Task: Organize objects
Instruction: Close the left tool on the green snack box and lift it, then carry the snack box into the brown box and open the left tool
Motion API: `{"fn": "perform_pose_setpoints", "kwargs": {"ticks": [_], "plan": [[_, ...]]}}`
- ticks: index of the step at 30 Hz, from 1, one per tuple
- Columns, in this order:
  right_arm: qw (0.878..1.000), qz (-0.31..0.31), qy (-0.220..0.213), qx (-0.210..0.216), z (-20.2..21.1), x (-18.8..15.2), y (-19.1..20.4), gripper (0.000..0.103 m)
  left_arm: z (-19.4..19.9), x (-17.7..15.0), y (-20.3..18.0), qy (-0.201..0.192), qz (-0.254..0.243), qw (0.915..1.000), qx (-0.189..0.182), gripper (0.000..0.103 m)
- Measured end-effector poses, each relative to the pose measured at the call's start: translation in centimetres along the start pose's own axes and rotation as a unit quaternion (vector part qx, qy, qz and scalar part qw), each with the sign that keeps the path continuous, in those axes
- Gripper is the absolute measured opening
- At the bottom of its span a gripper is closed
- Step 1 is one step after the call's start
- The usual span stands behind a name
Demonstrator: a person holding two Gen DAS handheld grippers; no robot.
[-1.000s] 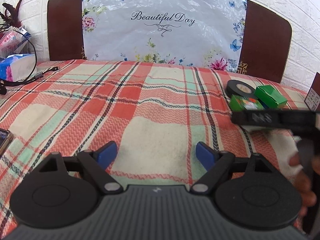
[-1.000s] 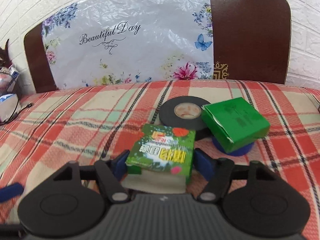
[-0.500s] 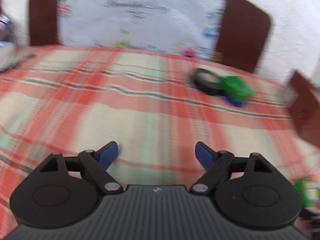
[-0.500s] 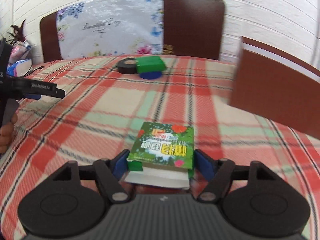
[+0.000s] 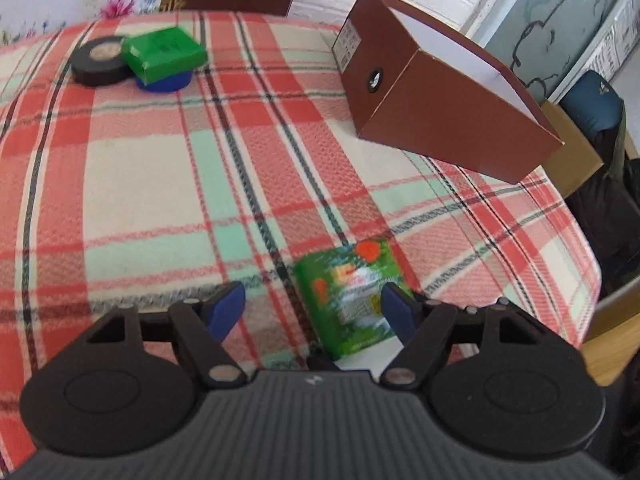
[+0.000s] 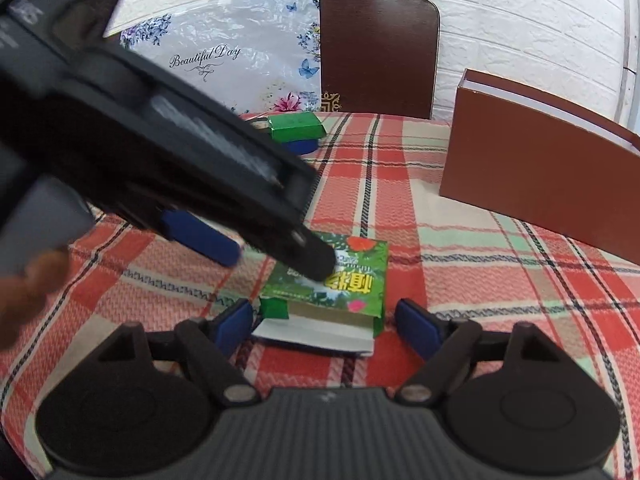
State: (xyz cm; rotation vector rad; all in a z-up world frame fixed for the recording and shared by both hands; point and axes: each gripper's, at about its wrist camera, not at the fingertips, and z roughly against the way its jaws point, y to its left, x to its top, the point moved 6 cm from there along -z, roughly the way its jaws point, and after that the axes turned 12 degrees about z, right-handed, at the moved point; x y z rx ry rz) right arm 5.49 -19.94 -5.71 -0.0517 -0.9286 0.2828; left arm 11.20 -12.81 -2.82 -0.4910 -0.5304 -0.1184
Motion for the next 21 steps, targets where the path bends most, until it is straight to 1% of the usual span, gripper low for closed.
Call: {"fn": "perform_pose_setpoints", "kwargs": {"ticks": [1, 2, 3, 5, 8, 10, 13, 18, 21], "plan": [[1.000, 0.003, -0.001, 0.001, 0.0, 0.0, 0.0, 0.067, -0.1, 0.2, -0.3, 0.000, -0.003, 1.0000, -0.002, 0.069], [1.000, 0.002, -0.003, 0.003, -0.1, 0.1, -0.1, 0.067, -0.2, 0.3, -0.7, 0.006, -0.002, 0.9999, -0.015, 0.057], [1.000, -0.001, -0.005, 0.006, -0.1, 0.0, -0.2, 0.066, -0.2, 0.5, -1.0, 0.012, 0.002, 0.9998, -0.018, 0.057], [1.000, -0.013, -0.010, 0.001, 0.0, 0.1, -0.7, 0.065, -0.1, 1.1, -1.8, 0.008, 0.000, 0.9999, -0.014, 0.053], [0.999, -0.032, -0.041, -0.014, 0.9, 0.7, -2.2, 0.065, 0.6, 2.4, -3.8, -0.012, -0.012, 0.9995, -0.026, 0.053], [0.996, -0.024, -0.072, -0.045, 1.9, 1.5, -3.4, 0.065, 1.3, 3.6, -6.0, -0.033, -0.034, 0.9981, -0.039, 0.053], [0.988, -0.019, -0.116, -0.097, 3.0, 3.0, -6.1, 0.065, 1.6, 5.9, -9.8, -0.066, -0.074, 0.9935, -0.056, 0.053], [0.974, -0.042, -0.153, -0.162, 3.2, 5.3, -12.8, 0.065, -0.4, 9.8, -15.9, -0.093, -0.115, 0.9851, -0.088, 0.053], [0.967, -0.060, -0.160, -0.191, 2.5, 6.3, -16.8, 0.065, -2.6, 11.7, -18.7, -0.094, -0.119, 0.9829, -0.104, 0.053]]}}
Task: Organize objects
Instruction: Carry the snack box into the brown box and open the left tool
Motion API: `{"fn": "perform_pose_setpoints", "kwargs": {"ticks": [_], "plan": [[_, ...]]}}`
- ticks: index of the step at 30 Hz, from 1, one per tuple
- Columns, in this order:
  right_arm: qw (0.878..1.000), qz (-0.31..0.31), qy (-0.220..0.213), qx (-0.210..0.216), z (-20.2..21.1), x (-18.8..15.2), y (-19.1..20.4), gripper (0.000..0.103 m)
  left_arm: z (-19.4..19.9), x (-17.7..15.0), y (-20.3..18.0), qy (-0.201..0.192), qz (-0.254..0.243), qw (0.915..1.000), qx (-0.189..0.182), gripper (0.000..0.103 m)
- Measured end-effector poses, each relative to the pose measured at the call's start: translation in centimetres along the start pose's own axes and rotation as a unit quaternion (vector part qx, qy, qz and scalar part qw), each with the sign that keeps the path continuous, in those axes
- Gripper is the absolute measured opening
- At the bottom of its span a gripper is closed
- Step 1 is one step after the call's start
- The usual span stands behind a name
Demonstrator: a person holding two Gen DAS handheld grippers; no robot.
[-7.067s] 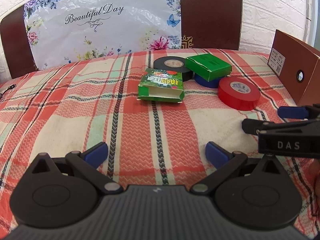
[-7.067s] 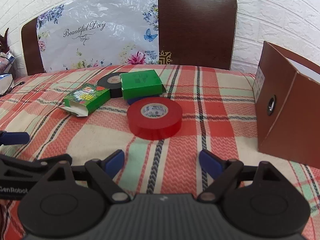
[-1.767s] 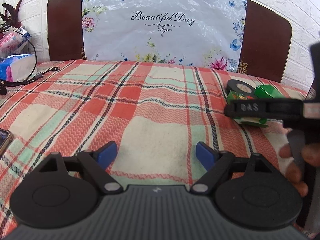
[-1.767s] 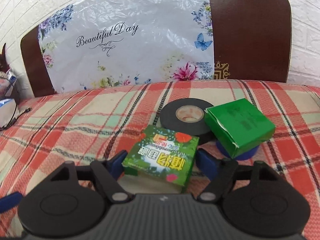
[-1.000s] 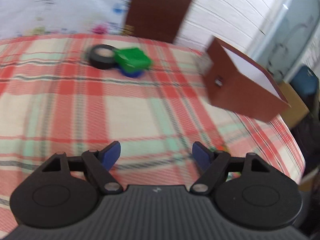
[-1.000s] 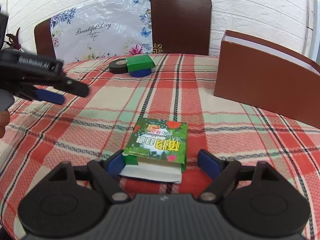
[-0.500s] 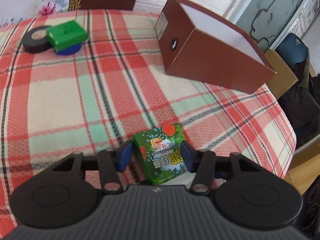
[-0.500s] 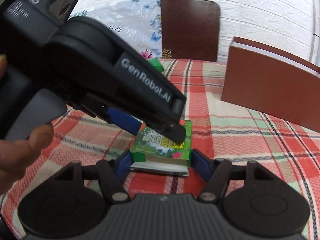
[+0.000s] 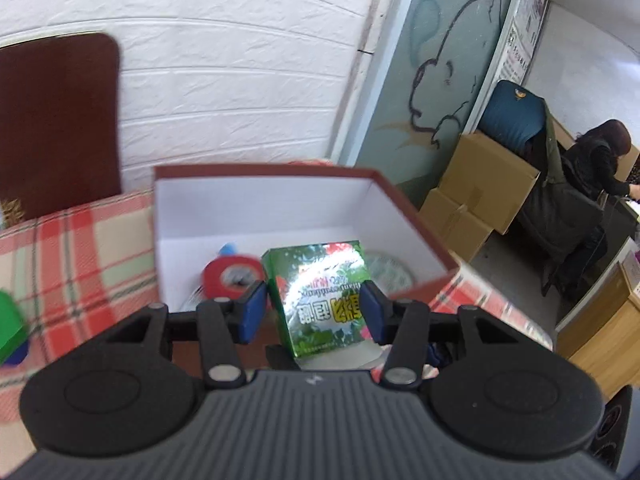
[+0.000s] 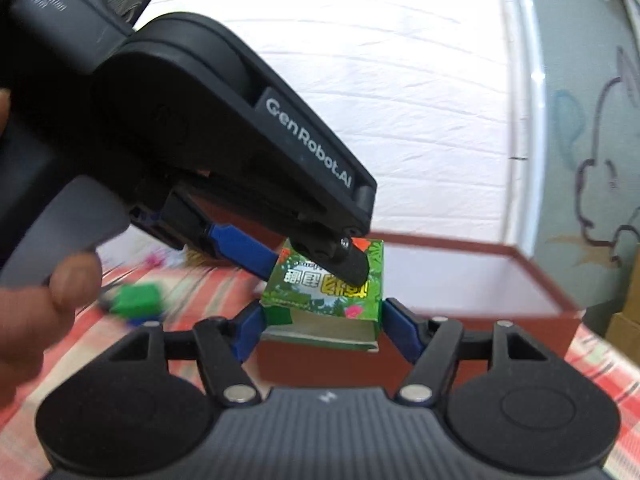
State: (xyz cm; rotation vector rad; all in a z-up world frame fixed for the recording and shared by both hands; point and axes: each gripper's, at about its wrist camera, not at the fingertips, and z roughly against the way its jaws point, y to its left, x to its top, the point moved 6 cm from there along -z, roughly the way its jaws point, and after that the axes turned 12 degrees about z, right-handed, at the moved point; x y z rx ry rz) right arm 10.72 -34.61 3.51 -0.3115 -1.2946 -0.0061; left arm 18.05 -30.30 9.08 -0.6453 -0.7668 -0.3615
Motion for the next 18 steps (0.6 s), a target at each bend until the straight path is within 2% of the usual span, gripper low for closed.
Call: {"fn": "perform_pose_setpoints", "kwargs": {"ticks": [3, 8, 9, 11, 13, 18], "plan": [[1.000, -0.007, 0.002, -0.023, -2.6, 0.3, -2.7, 0.065, -2.5, 1.3, -1.1, -0.006, -0.010, 0.9999, -0.001, 0.053], [0.997, -0.011, 0.046, -0.057, -7.2, -1.3, -5.5, 0.071, -4.4, 1.3, 0.1, -0.018, -0.032, 0.9973, 0.064, 0.057], [0.997, -0.026, 0.043, -0.055, -7.1, -1.6, -6.0, 0.075, -4.4, 1.0, 0.5, -0.014, -0.030, 0.9972, 0.067, 0.057], [0.997, -0.035, 0.035, -0.056, -6.6, -1.8, -6.3, 0.075, -4.2, 0.5, 1.0, -0.015, -0.037, 0.9961, 0.079, 0.058], [0.997, -0.033, 0.028, -0.061, -5.9, -2.0, -6.1, 0.076, -3.6, 0.1, 1.1, -0.022, -0.045, 0.9948, 0.088, 0.063], [0.996, -0.044, 0.004, -0.071, -2.3, -2.7, -5.6, 0.077, -0.7, -1.1, 0.0, -0.044, -0.078, 0.9909, 0.100, 0.063]]}}
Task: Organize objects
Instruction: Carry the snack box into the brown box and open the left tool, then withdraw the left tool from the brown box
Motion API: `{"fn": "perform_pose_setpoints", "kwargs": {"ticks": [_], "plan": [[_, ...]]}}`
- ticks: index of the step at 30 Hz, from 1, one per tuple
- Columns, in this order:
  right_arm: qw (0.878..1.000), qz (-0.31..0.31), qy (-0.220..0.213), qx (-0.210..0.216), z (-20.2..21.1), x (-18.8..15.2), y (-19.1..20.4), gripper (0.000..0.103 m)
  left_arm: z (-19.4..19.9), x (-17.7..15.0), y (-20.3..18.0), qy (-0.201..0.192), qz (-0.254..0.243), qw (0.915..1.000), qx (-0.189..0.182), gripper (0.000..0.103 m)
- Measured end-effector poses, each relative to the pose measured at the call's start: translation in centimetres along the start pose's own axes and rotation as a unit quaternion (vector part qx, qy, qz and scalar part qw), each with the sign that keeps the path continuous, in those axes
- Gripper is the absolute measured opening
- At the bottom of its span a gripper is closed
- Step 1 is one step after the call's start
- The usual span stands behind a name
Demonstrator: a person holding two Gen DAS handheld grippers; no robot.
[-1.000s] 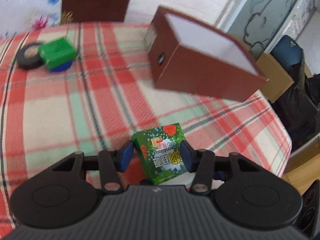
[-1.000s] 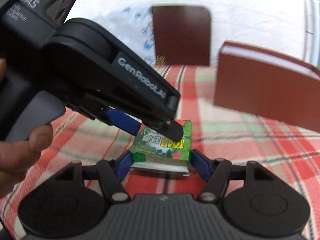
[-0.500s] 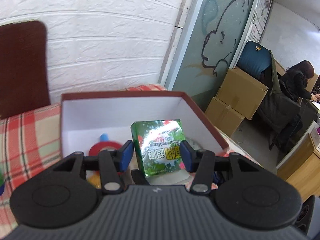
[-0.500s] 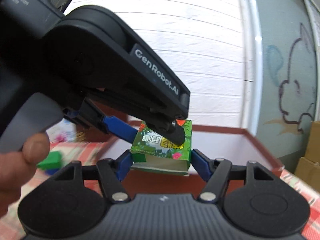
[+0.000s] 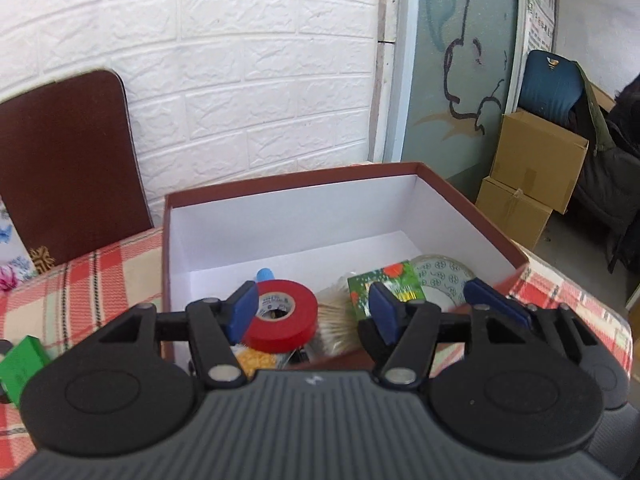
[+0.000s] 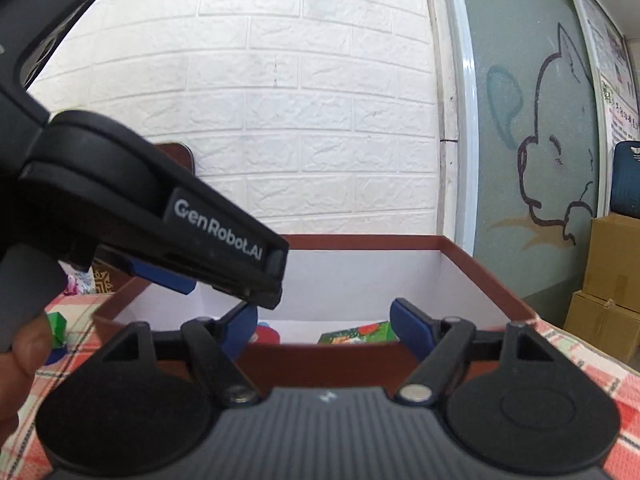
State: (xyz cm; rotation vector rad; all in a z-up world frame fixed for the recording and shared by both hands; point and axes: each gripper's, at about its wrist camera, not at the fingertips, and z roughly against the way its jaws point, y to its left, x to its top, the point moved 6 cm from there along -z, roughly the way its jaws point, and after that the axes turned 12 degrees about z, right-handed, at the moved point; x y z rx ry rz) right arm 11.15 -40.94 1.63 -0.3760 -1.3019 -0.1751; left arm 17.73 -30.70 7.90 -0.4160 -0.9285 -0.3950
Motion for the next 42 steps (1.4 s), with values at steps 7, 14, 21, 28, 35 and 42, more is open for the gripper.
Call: {"fn": "perform_pose_setpoints", "kwargs": {"ticks": [7, 14, 21, 28, 35, 42], "plan": [[0.998, -0.030, 0.041, 0.036, 5.6, -3.2, 2.7, 0.078, 3.9, -3.2, 0.4, -0.006, -0.036, 0.9989, 0.029, 0.063], [0.992, -0.053, 0.100, 0.056, 6.9, -5.5, 3.1, 0.078, 5.2, -7.2, 3.7, 0.042, -0.019, 0.9961, 0.075, 0.063], [0.986, -0.076, 0.137, 0.059, 7.6, -6.7, 3.6, 0.078, 6.2, -9.8, 6.8, 0.071, 0.006, 0.9915, 0.109, 0.063], [0.982, -0.061, 0.157, 0.081, 7.6, -7.1, 5.9, 0.078, 6.8, -11.8, 9.0, 0.080, 0.003, 0.9877, 0.134, 0.064], [0.980, -0.023, 0.171, 0.103, 7.3, -7.2, 8.4, 0.079, 6.9, -13.6, 11.7, 0.092, 0.012, 0.9829, 0.159, 0.068], [0.976, 0.038, 0.180, 0.115, 7.3, -7.2, 11.3, 0.084, 7.1, -14.5, 13.9, 0.088, 0.026, 0.9805, 0.174, 0.080]]}}
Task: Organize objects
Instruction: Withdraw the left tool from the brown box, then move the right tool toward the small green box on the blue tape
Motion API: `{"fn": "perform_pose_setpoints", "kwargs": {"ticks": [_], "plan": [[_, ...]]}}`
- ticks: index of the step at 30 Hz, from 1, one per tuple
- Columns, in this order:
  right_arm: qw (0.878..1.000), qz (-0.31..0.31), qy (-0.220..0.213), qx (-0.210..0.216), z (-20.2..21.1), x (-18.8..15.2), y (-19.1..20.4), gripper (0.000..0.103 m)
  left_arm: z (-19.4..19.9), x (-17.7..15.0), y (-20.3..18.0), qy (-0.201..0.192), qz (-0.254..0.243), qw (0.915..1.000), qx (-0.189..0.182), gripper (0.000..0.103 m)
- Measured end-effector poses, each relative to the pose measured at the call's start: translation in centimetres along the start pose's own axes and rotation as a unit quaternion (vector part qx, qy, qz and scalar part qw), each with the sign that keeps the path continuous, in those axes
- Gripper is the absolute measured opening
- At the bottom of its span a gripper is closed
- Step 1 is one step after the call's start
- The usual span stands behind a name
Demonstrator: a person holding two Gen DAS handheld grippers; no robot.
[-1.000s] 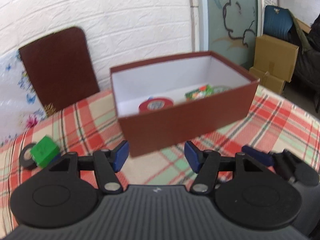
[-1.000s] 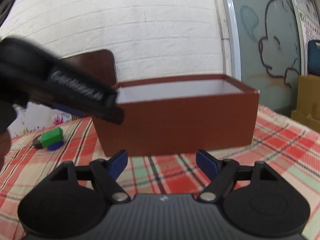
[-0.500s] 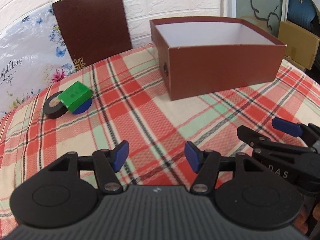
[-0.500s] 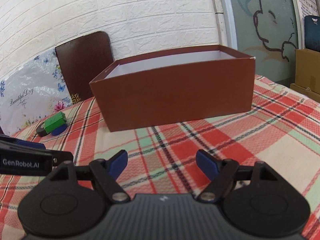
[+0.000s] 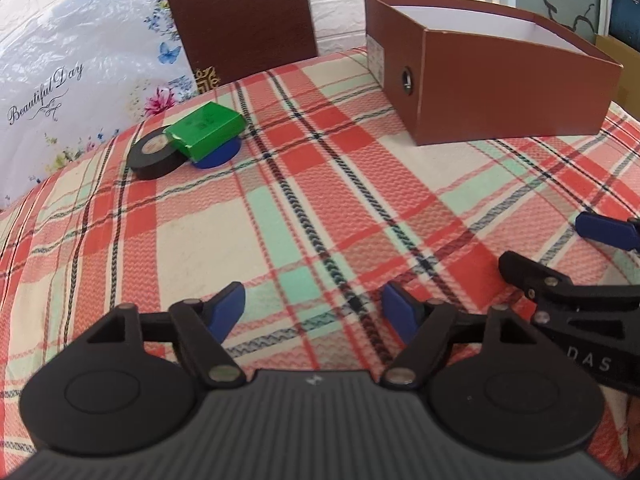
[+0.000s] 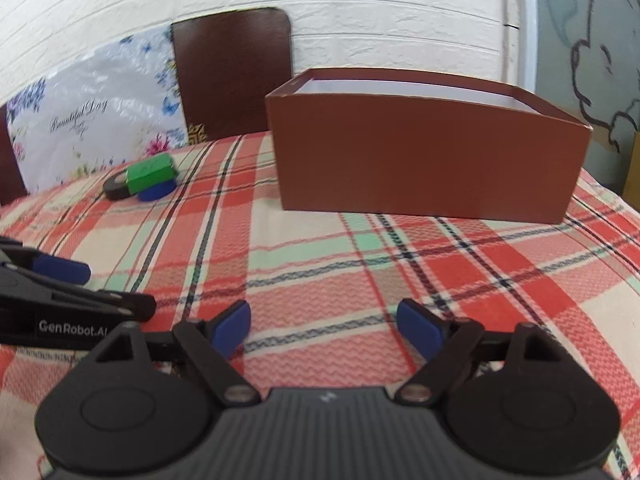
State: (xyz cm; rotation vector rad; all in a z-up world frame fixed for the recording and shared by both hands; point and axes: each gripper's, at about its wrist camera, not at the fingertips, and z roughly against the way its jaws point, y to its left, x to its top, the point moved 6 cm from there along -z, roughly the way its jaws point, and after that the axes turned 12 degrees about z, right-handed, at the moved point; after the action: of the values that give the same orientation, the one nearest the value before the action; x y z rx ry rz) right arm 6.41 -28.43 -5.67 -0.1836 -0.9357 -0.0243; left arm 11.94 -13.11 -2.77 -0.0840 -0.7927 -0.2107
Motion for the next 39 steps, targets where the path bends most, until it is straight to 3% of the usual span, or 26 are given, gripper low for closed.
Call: {"fn": "perform_pose_setpoints", "kwargs": {"ticks": [18, 39], "plan": [[0.997, 0.071, 0.004, 0.009, -0.5, 0.7, 4.2, 0.084, -0.9, -0.3, 3.5, -0.018, 0.028, 0.9995, -0.004, 0.091], [0.998, 0.058, 0.005, 0.021, -0.7, 0.7, 3.9, 0.087, -1.1, -0.7, 5.3, -0.028, 0.042, 0.9987, -0.006, 0.097]]}}
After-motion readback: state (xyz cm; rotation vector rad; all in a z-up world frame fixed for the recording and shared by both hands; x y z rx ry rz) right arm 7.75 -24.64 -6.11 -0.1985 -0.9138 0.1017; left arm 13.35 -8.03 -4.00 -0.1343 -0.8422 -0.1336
